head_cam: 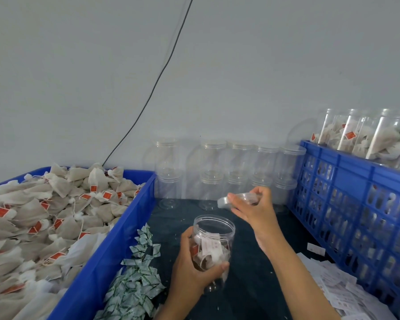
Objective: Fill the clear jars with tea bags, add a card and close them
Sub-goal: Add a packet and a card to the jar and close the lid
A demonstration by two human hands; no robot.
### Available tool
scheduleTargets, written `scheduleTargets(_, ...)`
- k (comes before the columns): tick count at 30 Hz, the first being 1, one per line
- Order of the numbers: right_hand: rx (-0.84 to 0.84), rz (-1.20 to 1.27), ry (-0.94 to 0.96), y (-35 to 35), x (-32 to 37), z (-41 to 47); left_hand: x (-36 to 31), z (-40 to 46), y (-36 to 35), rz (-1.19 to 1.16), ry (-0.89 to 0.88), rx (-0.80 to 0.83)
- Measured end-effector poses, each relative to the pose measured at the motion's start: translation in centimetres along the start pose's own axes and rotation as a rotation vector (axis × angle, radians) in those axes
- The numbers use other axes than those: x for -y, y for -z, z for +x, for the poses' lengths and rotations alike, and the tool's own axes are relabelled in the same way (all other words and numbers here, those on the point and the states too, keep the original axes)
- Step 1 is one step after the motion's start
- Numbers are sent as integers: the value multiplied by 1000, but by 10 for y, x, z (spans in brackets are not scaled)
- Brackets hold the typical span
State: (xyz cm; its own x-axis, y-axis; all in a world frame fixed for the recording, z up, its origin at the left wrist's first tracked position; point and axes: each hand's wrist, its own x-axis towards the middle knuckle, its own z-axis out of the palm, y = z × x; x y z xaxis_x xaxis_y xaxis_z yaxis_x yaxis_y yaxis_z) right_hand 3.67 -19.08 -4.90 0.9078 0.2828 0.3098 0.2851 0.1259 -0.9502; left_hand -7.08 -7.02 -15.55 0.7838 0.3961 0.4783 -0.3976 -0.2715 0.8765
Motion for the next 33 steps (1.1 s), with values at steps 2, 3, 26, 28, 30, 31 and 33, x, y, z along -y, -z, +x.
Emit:
scheduleTargets(2,44,65,4,-9,1,-5,-2,-1,-1,-19,6,43)
scheduleTargets(3,82,30,18,-13,0,-8,-3,-1,0,-32,8,48)
scheduleTargets(26,814,535,-80,-3,-12,-22,-23,10,22,-694,455,450)
scheduleTargets(28,817,608,-100,-4,-15,-21,-24,11,21,-759,490,490)
scheduleTargets(30,810,679,-115,-7,-18,-21,-24,11,20,-874,513,582)
scheduleTargets(31,800,703,-115,-9,-18,-22,-24,11,21,-922,502,629)
scheduleTargets(33,791,712,-94,-13,-16,-24,-23,11,24,-984,482,669)
